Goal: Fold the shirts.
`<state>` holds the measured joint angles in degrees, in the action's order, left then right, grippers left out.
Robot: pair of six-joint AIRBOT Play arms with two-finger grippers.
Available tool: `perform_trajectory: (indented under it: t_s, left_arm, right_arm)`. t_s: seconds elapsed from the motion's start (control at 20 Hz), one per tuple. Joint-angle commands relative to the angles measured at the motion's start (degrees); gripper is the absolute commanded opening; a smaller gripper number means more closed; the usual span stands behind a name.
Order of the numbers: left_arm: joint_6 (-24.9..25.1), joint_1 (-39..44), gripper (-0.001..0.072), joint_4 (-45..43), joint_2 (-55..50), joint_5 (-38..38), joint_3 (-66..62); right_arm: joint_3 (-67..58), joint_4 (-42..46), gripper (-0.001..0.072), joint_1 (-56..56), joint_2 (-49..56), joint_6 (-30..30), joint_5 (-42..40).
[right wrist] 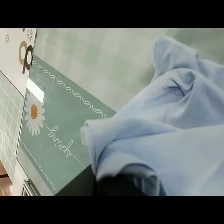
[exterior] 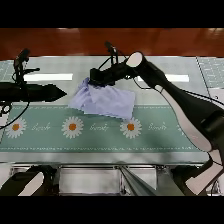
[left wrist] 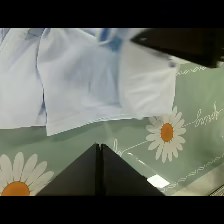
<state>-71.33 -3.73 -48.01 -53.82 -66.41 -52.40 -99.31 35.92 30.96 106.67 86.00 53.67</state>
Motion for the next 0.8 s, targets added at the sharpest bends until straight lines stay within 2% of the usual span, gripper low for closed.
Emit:
perform_trajectory:
  t_s: [0.0, 0.1, 0.2, 0.35, 0.5, 0.6, 0.65, 0.75]
  left_arm:
    - [0.20, -0.83, 0.0020, 0.02, 0.81, -0.07, 0.74]
    - [0.20, -0.83, 0.0020, 0.00, 0.81, 0.00, 0.79]
    - [0.17, -0.83, 0.0020, 0.02, 0.74, 1.66, 0.79]
    - [0.15, -1.97, 0.0020, 0.24, -0.09, 6.32, 0.02]
    - [0.11, -8.57, 0.0020, 1.33, -0.20, 4.31, -4.83]
    - [0.15, -14.71, 0.0020, 3.54, 0.39, 1.57, -8.55]
    - [0.15, -17.51, 0.0020, 4.81, 1.09, 1.18, -9.51]
    - [0.15, -22.08, 0.0020, 8.33, 3.23, 1.18, -9.20]
  right_arm:
    - [-3.72, -4.33, 0.0022, 2.12, 6.38, 0.42, -2.12]
    - [-3.72, -6.23, 0.0030, 2.12, 7.58, 0.24, -1.97]
    - [-3.72, -7.34, 0.0410, 2.34, 7.96, -1.22, 0.02]
    - [-3.72, -7.23, 0.0400, -1.27, 5.66, -0.74, 9.01]
    - [-3.72, -2.21, 0.0389, -10.19, -1.66, 0.48, 24.13]
    - [-3.69, 11.34, 0.0388, -16.17, -10.21, 2.19, 33.40]
    - [-3.63, 21.57, 0.0389, -18.64, -15.28, 3.41, 35.91]
    - [-0.85, 41.46, 0.0392, -22.05, -25.16, 5.84, 36.26]
